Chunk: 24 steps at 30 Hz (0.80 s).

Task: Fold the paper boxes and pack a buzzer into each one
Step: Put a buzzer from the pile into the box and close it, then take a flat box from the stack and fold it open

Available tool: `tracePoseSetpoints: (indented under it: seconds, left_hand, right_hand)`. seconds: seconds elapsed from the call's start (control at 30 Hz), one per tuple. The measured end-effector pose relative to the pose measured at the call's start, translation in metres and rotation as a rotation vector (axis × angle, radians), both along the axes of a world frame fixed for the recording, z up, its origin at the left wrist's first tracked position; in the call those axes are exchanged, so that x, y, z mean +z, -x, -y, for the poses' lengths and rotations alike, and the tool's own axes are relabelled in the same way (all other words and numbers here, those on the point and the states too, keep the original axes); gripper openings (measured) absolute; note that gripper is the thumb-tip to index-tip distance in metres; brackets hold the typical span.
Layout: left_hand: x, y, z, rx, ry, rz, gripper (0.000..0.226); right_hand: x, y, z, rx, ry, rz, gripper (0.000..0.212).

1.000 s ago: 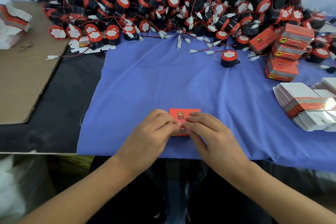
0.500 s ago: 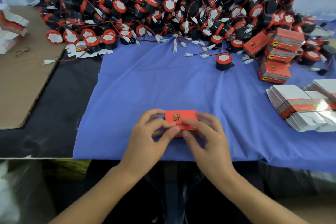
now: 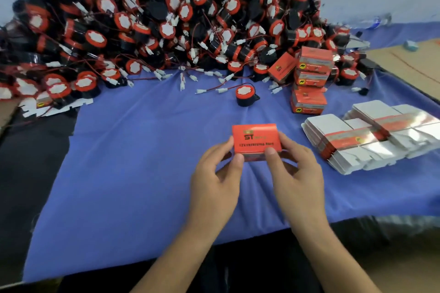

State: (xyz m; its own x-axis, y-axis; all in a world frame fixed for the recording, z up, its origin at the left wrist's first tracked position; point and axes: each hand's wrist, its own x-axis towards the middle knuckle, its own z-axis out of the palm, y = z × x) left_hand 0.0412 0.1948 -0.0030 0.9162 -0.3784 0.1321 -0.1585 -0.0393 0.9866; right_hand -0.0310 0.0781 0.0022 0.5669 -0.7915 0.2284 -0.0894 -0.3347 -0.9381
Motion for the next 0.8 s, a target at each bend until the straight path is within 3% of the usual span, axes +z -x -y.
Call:
tracePoseSetpoints:
  seconds: [0.23, 0.5, 0.73, 0.8]
  left_hand:
    - [0.036, -0.035, 0.123, -0.334, -0.046, 0.021, 0.05]
    - [0.02, -0.075, 0.232, -0.408, -0.175, -0.001, 0.052]
    - [0.001, -0.098, 0.256, -0.444, -0.237, -0.001, 0.06]
    - [0.002, -0.092, 0.252, -0.364, -0.189, 0.013, 0.055]
  right_hand:
    - [0.034, -0.014, 0.114, -0.161, 0.228, -0.152, 0.033]
    - [0.039, -0.063, 0.207, -0.108, 0.28, -0.515, 0.031]
    - [0.028, -0.073, 0.234, -0.018, 0.226, -0.618, 0.06]
    - [0.028, -0.065, 0.236, -0.035, 0.192, -0.58, 0.071]
